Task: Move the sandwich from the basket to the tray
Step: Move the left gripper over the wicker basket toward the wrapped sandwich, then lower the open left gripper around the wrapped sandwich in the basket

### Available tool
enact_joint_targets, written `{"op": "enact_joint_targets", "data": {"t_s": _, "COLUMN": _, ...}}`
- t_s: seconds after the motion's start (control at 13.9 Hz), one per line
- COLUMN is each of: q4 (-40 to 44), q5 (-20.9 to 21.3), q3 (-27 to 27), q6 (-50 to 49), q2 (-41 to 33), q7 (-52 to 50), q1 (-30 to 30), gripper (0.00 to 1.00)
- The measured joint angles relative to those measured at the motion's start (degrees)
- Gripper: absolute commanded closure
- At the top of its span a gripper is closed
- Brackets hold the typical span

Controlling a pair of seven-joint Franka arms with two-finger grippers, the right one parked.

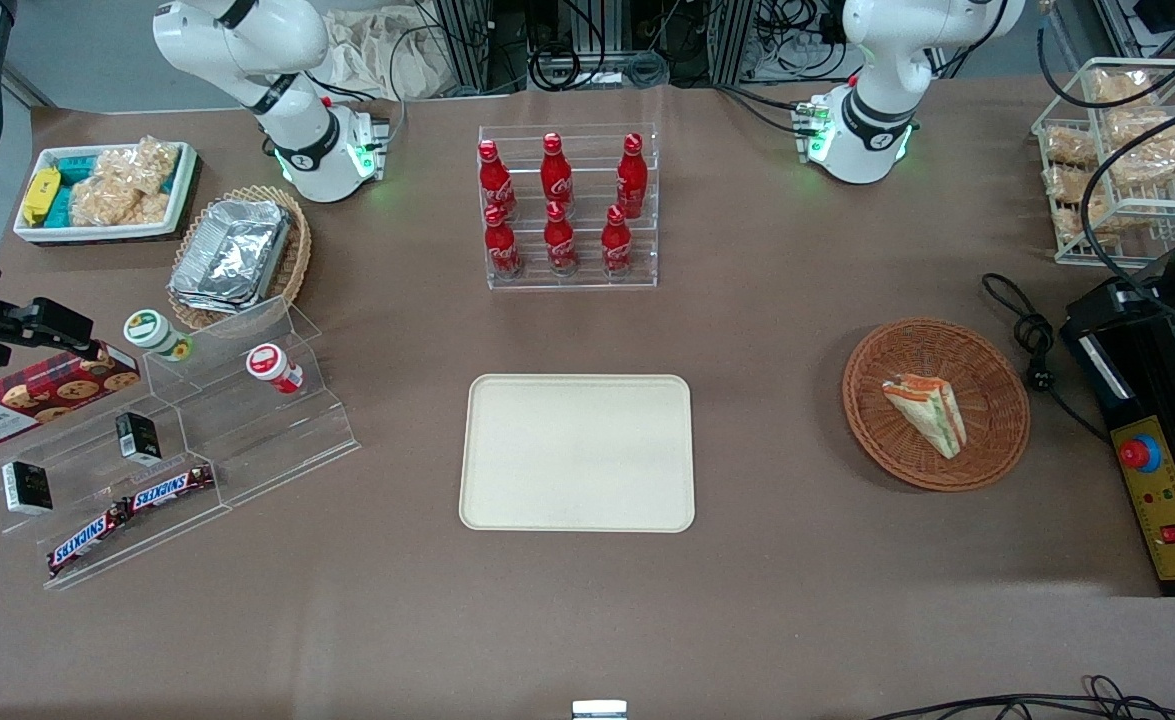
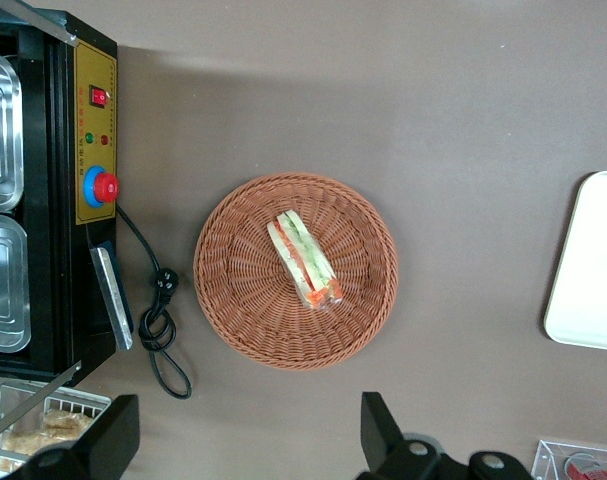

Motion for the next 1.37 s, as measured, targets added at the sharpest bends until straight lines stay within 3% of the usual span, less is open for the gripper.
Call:
{"op": "enact_joint_targets", "data": {"t_s": 0.79, "q4": -1.2, "q5": -0.1, "q3": 0.0, "q6": 0.9, "q2": 4.5, "q7": 0.3, "q1": -0.8, "gripper": 0.01}}
{"op": "enact_joint_targets", "data": {"t_s": 1.15, "q4": -6.9, "q5": -0.2, "q3": 0.3, "q6": 1.9, "q2": 7.8, "q7": 0.3, "q1": -0.7, "gripper": 0.01}}
{"op": "enact_joint_targets", "data": {"t_s": 1.37, "q4": -12.6, "q5": -0.3, "q3": 0.8, "q6": 8.1, "q2": 8.3, "q7": 0.2, "q1": -0.2, "gripper": 0.01}}
